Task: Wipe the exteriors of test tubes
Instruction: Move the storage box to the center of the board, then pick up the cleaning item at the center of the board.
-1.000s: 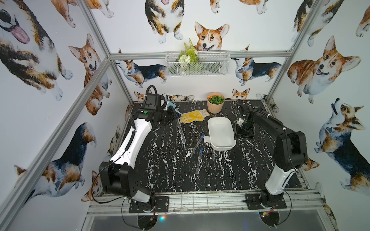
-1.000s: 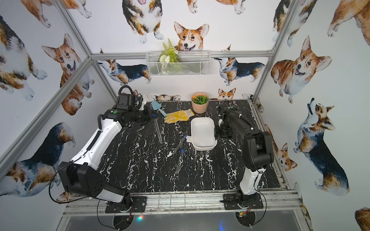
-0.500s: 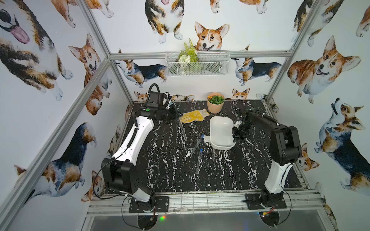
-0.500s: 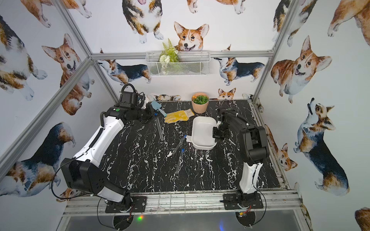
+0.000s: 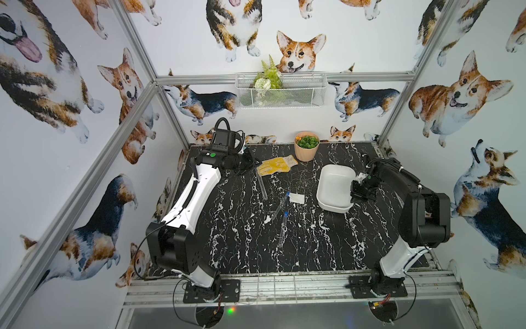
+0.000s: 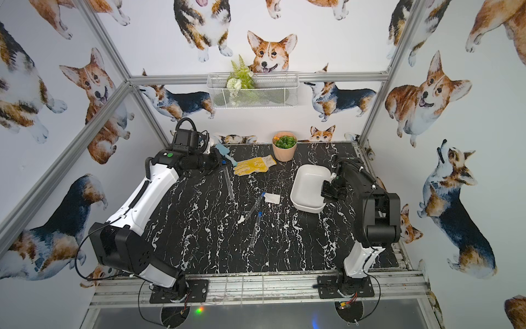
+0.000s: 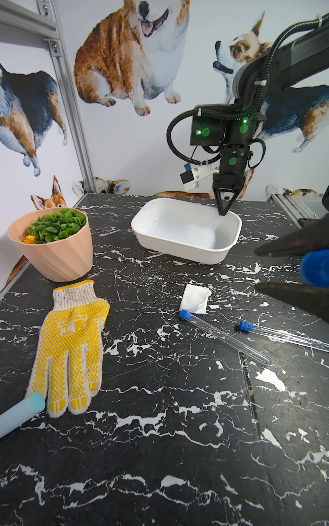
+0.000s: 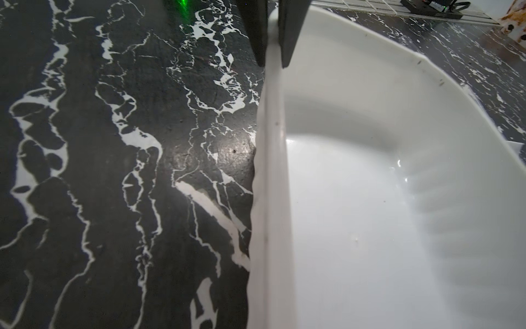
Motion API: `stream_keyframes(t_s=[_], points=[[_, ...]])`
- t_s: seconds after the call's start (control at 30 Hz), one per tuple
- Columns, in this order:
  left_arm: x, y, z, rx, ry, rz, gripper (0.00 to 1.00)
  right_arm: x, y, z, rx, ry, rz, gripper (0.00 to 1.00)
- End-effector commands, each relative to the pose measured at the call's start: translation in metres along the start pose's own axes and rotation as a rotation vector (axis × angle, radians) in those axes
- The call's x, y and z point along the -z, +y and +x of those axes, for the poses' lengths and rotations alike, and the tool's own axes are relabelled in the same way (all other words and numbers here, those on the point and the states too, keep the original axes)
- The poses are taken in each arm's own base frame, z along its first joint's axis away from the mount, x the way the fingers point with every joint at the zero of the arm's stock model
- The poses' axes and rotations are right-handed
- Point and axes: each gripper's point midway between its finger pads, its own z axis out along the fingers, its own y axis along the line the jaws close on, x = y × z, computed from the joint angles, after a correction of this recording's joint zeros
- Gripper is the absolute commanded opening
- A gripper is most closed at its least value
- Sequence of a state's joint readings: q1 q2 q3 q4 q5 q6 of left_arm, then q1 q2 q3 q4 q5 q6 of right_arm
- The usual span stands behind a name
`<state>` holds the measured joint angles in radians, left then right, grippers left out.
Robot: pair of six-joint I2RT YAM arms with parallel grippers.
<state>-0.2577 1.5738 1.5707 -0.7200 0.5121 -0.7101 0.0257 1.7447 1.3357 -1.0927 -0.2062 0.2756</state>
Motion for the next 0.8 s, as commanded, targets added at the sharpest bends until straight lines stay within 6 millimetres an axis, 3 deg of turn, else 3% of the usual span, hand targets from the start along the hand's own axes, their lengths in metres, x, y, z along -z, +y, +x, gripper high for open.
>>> stream_keyframes(t_s=[0.0, 0.07, 0.13, 0.23, 0.3, 0.4, 0.5, 0.6, 0.77], points=[[0.001, 0.001, 0.0, -0.004, -0.005, -0.015, 0.13, 0.005, -0.025, 0.005, 0.057, 0.042, 0.139, 0.5], [0.003, 0.002, -0.001, -0.01, -0.011, -0.028, 0.14, 0.022, -0.025, -0.002, 0.057, -0.028, 0.161, 0.64], [0.005, 0.003, -0.001, -0.016, -0.016, -0.044, 0.14, 0.042, -0.014, -0.008, 0.065, -0.114, 0.145, 0.7], [0.011, 0.006, -0.003, -0.027, -0.037, -0.074, 0.14, 0.067, 0.037, -0.013, 0.212, -0.234, 0.111, 0.72], [0.014, 0.009, -0.004, -0.027, -0.052, -0.096, 0.14, 0.068, 0.082, -0.006, 0.306, -0.237, 0.052, 0.7], [0.018, 0.011, -0.006, -0.028, -0.069, -0.115, 0.14, 0.048, 0.144, 0.008, 0.397, -0.183, -0.043, 0.66], [0.022, 0.012, -0.007, -0.03, -0.082, -0.136, 0.14, 0.021, 0.185, 0.017, 0.455, -0.133, -0.055, 0.64], [0.029, 0.015, -0.007, -0.034, -0.102, -0.165, 0.14, -0.011, 0.208, 0.017, 0.456, -0.109, -0.06, 0.57], [0.039, 0.018, -0.006, -0.062, -0.141, -0.228, 0.14, -0.046, 0.229, 0.003, 0.388, -0.119, -0.108, 0.49]])
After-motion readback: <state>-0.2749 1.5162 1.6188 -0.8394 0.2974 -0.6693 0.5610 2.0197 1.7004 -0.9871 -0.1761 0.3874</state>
